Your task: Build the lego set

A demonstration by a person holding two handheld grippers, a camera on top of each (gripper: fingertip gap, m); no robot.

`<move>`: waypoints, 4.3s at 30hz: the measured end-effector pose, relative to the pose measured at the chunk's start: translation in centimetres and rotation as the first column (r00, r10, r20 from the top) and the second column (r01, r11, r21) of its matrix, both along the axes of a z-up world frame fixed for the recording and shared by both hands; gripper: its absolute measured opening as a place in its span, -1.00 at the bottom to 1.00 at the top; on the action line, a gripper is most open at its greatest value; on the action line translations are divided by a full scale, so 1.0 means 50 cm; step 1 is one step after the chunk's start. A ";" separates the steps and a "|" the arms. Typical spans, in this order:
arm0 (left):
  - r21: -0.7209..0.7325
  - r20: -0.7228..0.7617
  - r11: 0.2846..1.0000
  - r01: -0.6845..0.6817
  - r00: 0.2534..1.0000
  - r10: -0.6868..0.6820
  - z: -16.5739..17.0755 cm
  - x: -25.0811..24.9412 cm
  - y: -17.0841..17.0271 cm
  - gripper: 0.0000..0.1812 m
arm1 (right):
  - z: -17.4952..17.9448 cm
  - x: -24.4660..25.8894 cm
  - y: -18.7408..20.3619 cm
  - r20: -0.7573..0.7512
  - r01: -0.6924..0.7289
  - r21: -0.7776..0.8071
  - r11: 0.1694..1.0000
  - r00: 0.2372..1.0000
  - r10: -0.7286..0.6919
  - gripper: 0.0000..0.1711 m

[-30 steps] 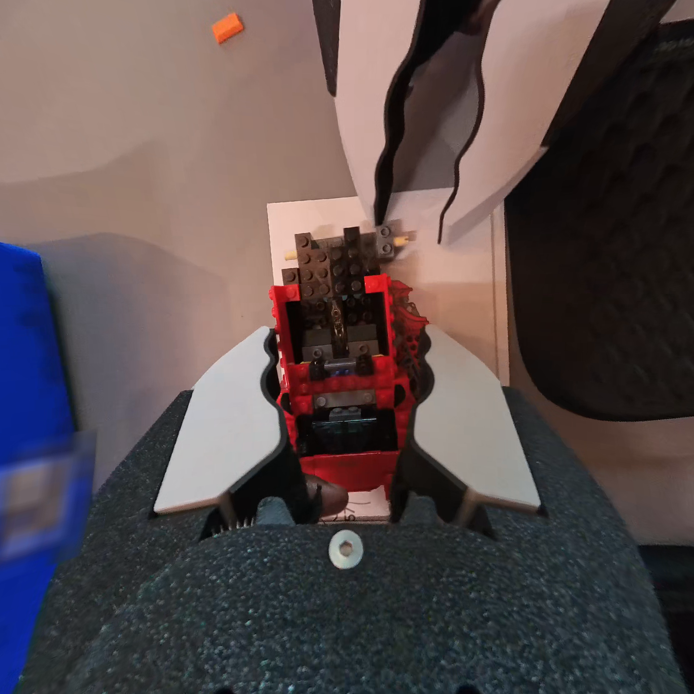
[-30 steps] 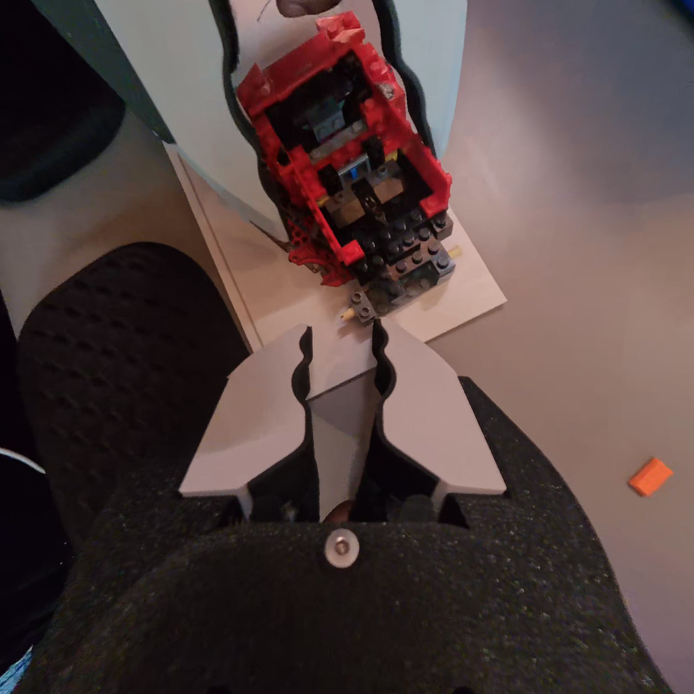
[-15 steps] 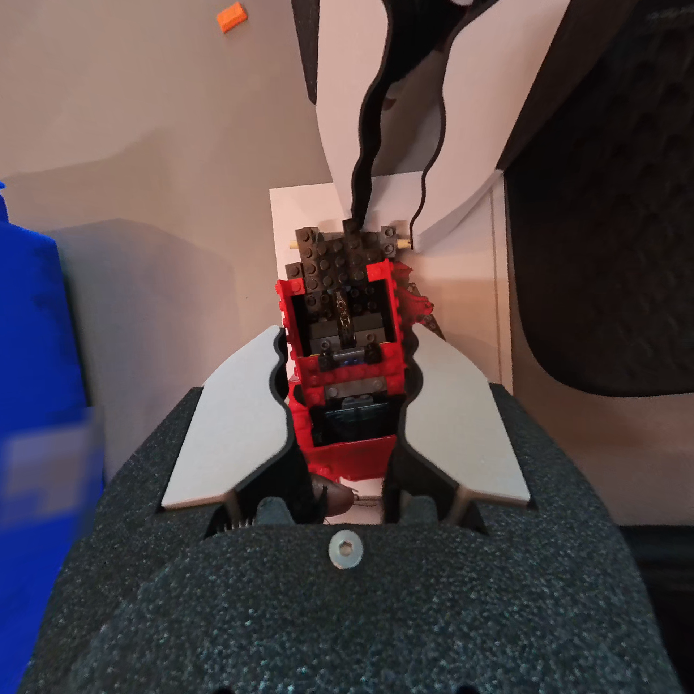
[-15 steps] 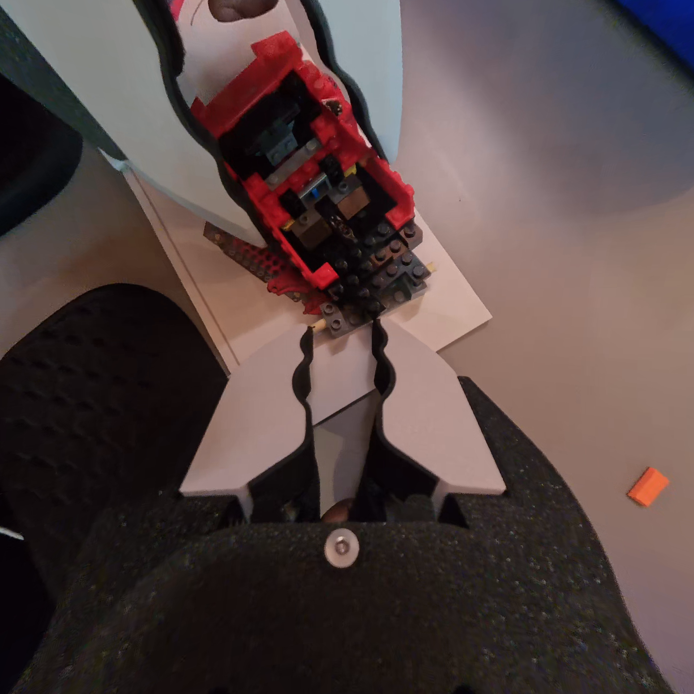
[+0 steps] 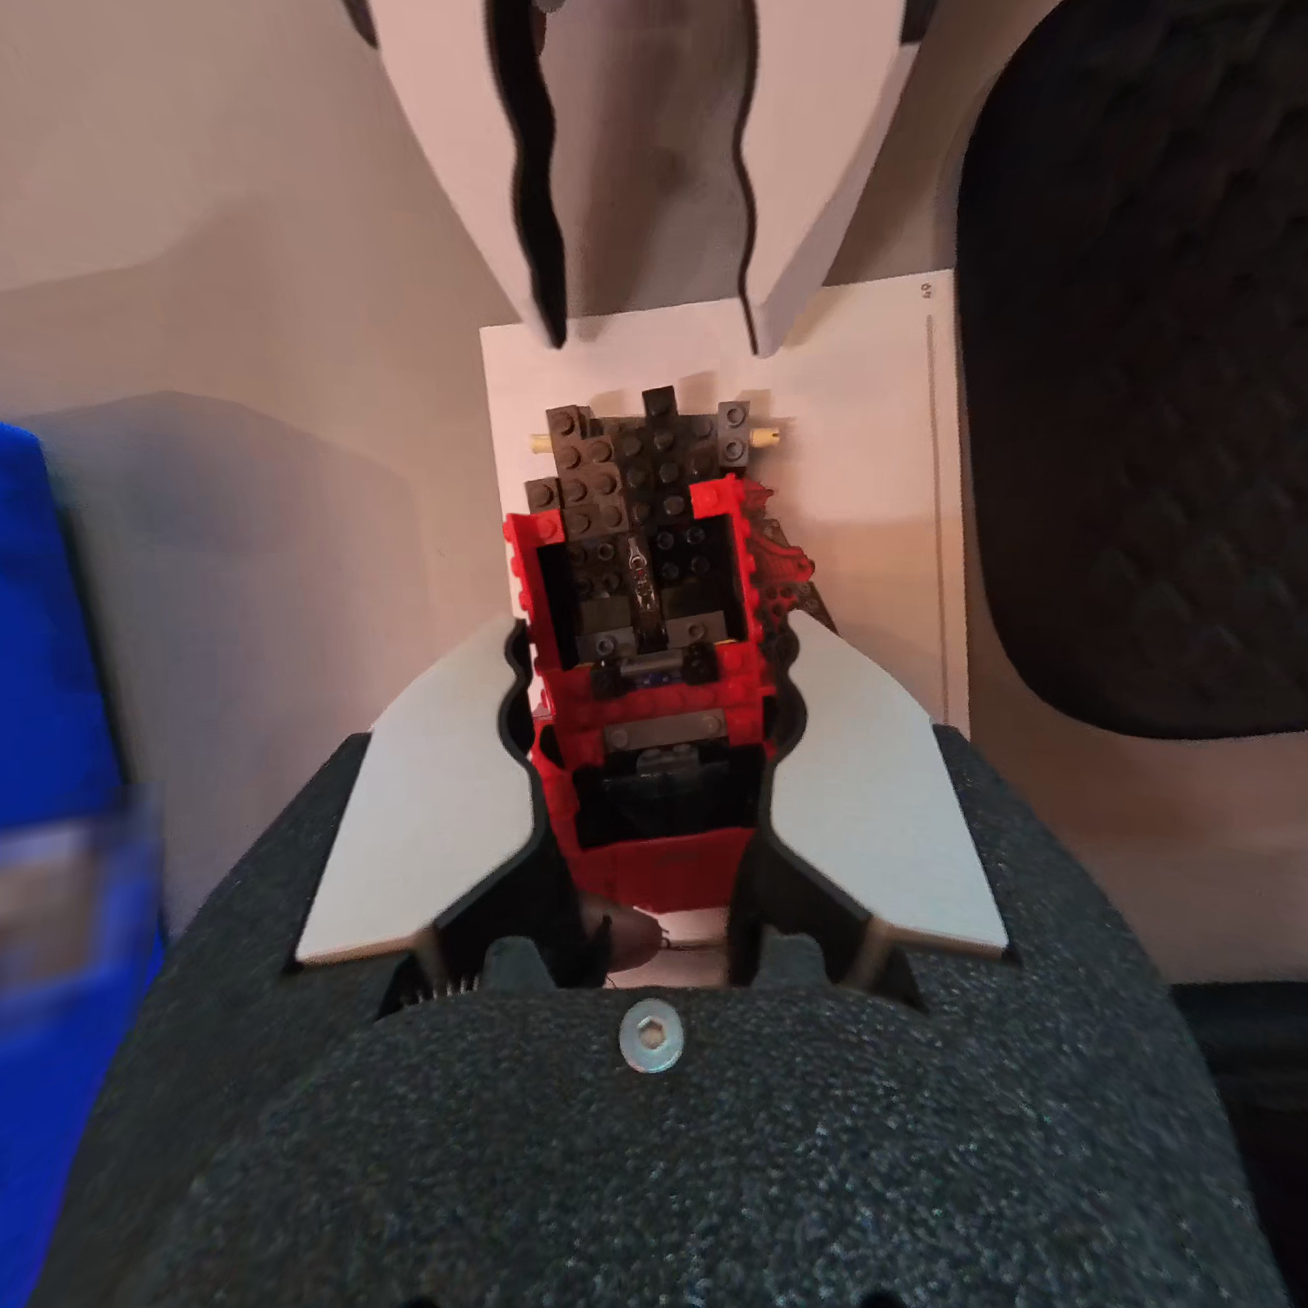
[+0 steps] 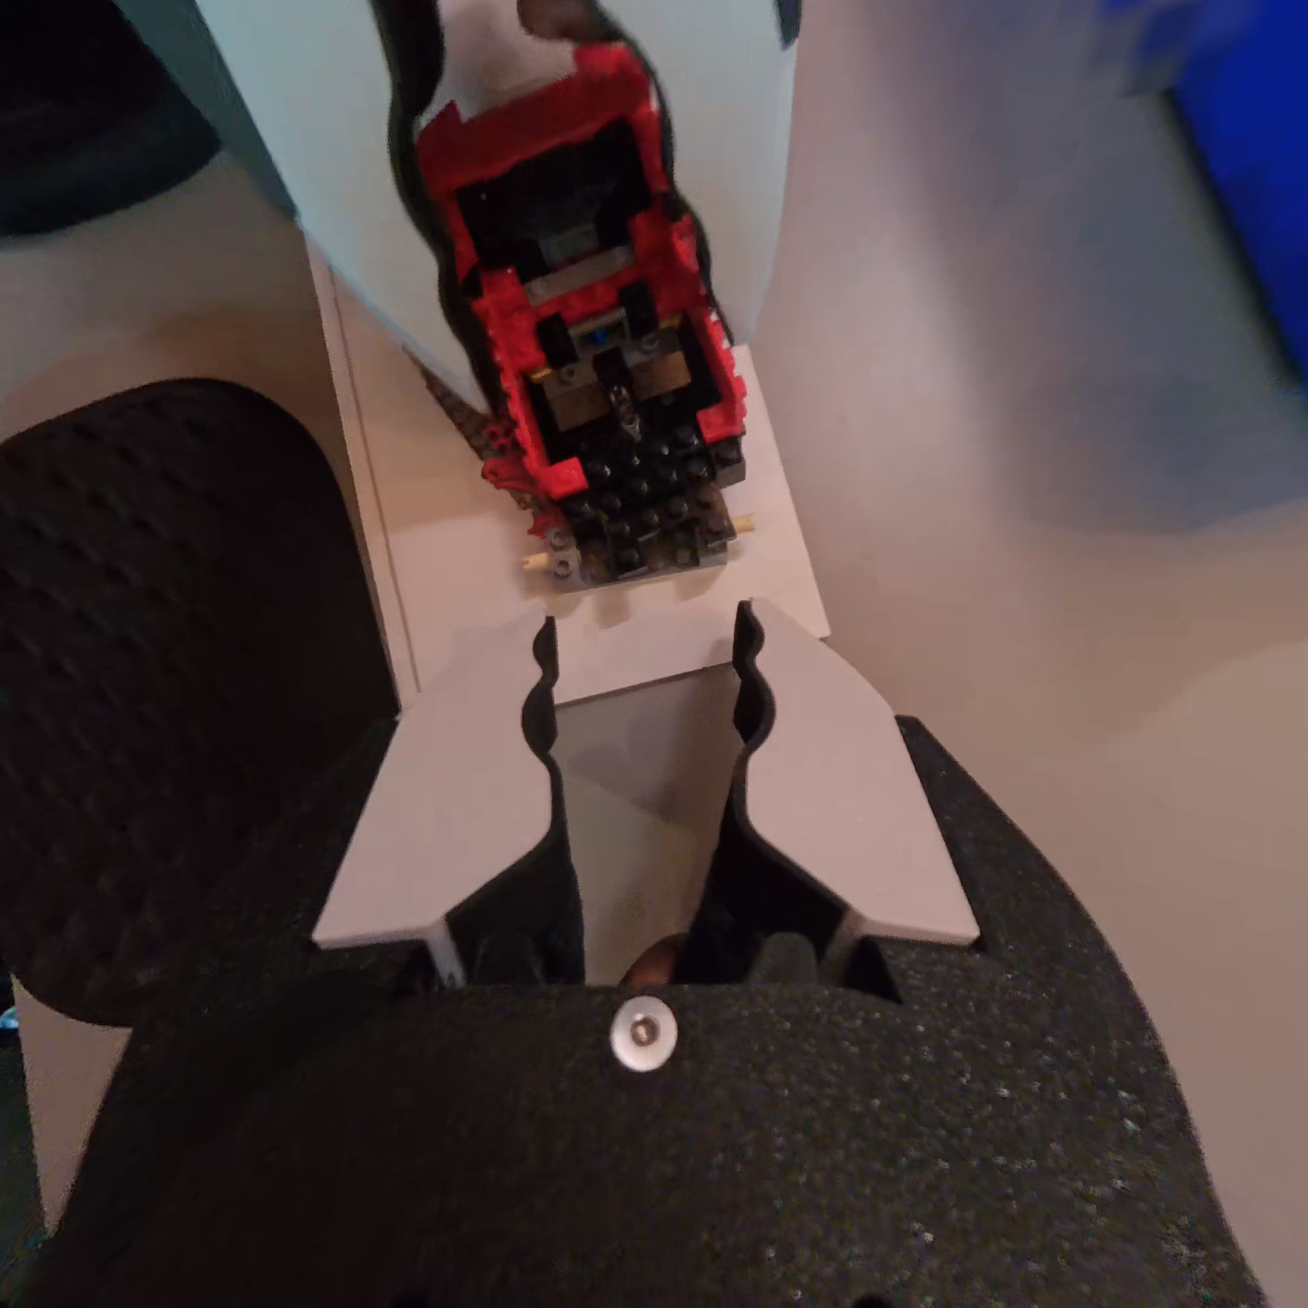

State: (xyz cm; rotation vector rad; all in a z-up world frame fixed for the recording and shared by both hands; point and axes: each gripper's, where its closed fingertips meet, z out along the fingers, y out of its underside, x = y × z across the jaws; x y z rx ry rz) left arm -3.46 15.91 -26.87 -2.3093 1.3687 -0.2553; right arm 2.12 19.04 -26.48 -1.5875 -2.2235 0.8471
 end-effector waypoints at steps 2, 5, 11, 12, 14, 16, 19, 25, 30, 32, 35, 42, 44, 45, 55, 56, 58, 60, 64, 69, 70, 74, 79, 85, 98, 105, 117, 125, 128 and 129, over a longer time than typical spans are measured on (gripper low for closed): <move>0.003 0.018 1.000 0.010 1.000 -0.010 0.006 -0.002 -0.004 -0.31 | -0.005 0.006 -0.010 0.003 -0.015 0.016 1.000 1.000 0.015 -0.44; 0.016 0.032 1.000 0.026 0.999 -0.027 0.014 -0.003 -0.010 -0.33 | -0.019 0.007 -0.020 0.004 -0.029 0.063 0.998 1.000 0.028 -0.44; 0.024 0.035 0.998 0.062 0.997 -0.063 0.016 -0.001 -0.020 -0.33 | -0.023 -0.013 -0.022 -0.027 -0.021 0.100 0.995 0.999 0.024 -0.37; 0.022 0.037 0.998 0.060 0.997 -0.061 0.016 -0.001 -0.020 -0.32 | -0.023 -0.015 -0.025 -0.026 -0.018 0.082 0.996 0.999 0.020 -0.27; 0.018 0.039 0.999 0.048 0.998 -0.048 0.016 -0.003 -0.018 -0.22 | -0.024 -0.016 -0.029 -0.028 -0.018 0.062 0.998 0.999 0.020 -0.14; 0.024 0.042 0.999 0.042 0.998 -0.043 0.017 -0.001 -0.014 -0.16 | -0.020 -0.018 -0.031 -0.057 -0.013 0.055 0.998 0.998 0.016 -0.12; 0.037 0.041 0.998 0.047 0.998 -0.049 0.017 0.010 -0.008 -0.12 | -0.020 -0.023 -0.036 -0.096 -0.008 0.043 0.999 0.995 0.012 -0.14; 0.022 0.026 0.997 0.080 0.996 -0.080 0.002 0.025 -0.005 -0.23 | -0.022 -0.037 -0.043 -0.160 -0.037 0.046 0.998 0.986 0.044 -0.18; 0.032 0.045 0.997 0.071 0.996 -0.073 0.009 0.017 -0.004 -0.29 | -0.020 -0.041 -0.039 -0.167 -0.038 0.059 0.998 0.985 0.047 -0.20; 0.038 0.049 0.997 0.072 0.996 -0.073 0.012 0.015 -0.004 -0.30 | -0.019 -0.042 -0.036 -0.168 -0.041 0.068 0.997 0.984 0.052 -0.20; 0.048 0.055 0.996 0.077 0.995 -0.080 0.015 0.014 -0.005 -0.30 | -0.018 -0.041 -0.032 -0.162 -0.051 0.070 0.996 0.985 0.062 -0.20; 0.043 0.093 0.994 0.101 0.990 -0.104 0.015 0.023 -0.008 -0.31 | -0.017 -0.039 -0.025 -0.138 -0.099 0.101 0.990 0.984 0.113 -0.20; 0.037 0.096 0.994 0.101 0.990 -0.104 0.012 0.024 -0.008 -0.30 | -0.018 -0.042 -0.028 -0.141 -0.118 0.103 0.988 0.981 0.132 -0.20; 0.037 0.095 0.994 0.103 0.990 -0.106 0.010 0.024 -0.008 -0.30 | -0.018 -0.043 -0.029 -0.143 -0.124 0.101 0.987 0.980 0.138 -0.20; 0.045 0.051 0.993 0.111 0.992 -0.113 0.006 0.022 -0.007 -0.29 | 0.000 -0.038 -0.022 -0.174 -0.096 0.077 0.992 0.979 0.109 -0.17; 0.045 0.053 0.993 0.111 0.992 -0.114 0.006 0.023 -0.007 -0.29 | 0.012 -0.036 -0.019 -0.199 -0.091 0.061 0.994 0.975 0.101 -0.22; 0.044 0.051 0.992 0.116 0.992 -0.118 0.006 0.022 -0.007 -0.29 | 0.034 -0.027 -0.027 -0.238 -0.116 -0.001 0.993 0.965 0.113 -0.63; 0.039 0.042 0.991 0.125 0.991 -0.127 0.005 0.021 -0.008 -0.29 | 0.034 -0.020 -0.027 -0.228 -0.115 -0.030 0.993 0.968 0.105 -0.76; 0.013 0.022 0.990 0.141 0.990 -0.142 0.001 0.019 -0.008 -0.28 | -0.002 -0.013 -0.031 -0.143 -0.078 -0.039 0.996 0.987 0.071 -0.17; 0.016 0.025 0.990 0.141 0.990 -0.142 0.000 0.019 -0.008 -0.28 | -0.023 -0.035 -0.039 -0.171 -0.090 0.031 0.995 0.981 0.094 -0.07; 0.011 0.023 0.989 0.147 0.989 -0.148 -0.001 0.019 -0.010 -0.29 | -0.022 -0.038 -0.039 -0.171 -0.093 0.032 0.995 0.980 0.097 -0.15; 0.005 0.015 0.989 0.150 0.989 -0.150 -0.006 0.018 -0.012 -0.29 | -0.020 -0.034 -0.034 -0.160 -0.115 0.043 0.992 0.980 0.121 -0.21; 0.009 0.017 0.990 0.141 0.990 -0.141 -0.006 0.019 -0.010 -0.29 | -0.023 -0.036 -0.034 -0.131 -0.119 0.049 0.992 0.984 0.124 -0.20; 0.010 0.015 0.991 0.136 0.991 -0.137 -0.007 0.019 -0.010 -0.29 | -0.001 -0.029 -0.024 -0.161 -0.106 0.053 0.993 0.980 0.113 -0.21; -0.016 0.006 0.993 0.116 0.993 -0.116 -0.007 0.018 -0.017 -0.24 | -0.005 -0.039 -0.017 -0.107 -0.040 0.116 0.993 0.993 0.052 -1.00; 0.006 0.040 0.995 0.102 0.994 -0.102 0.015 0.018 -0.022 -0.24 | -0.007 -0.038 -0.016 -0.028 -0.009 0.115 0.993 1.000 0.012 -1.00; 0.133 0.091 0.991 0.015 0.996 -0.027 0.077 -0.010 -0.055 -0.28 | -0.013 -0.036 -0.013 0.054 0.021 0.181 0.983 0.998 -0.031 -0.99; 0.167 0.130 0.986 -0.003 0.991 -0.019 0.100 -0.024 -0.065 -0.29 | -0.012 -0.041 -0.012 0.064 -0.014 0.256 0.967 0.998 -0.002 -1.00; 0.157 0.130 0.987 -0.026 0.991 0.005 0.096 -0.041 -0.068 -0.30 | 0.000 -0.042 -0.012 0.052 -0.010 0.214 0.977 0.999 -0.001 -0.98; 0.156 0.129 0.987 -0.029 0.992 0.009 0.094 -0.046 -0.071 -0.31 | 0.011 -0.041 -0.010 0.038 -0.003 0.191 0.982 0.999 -0.005 -0.91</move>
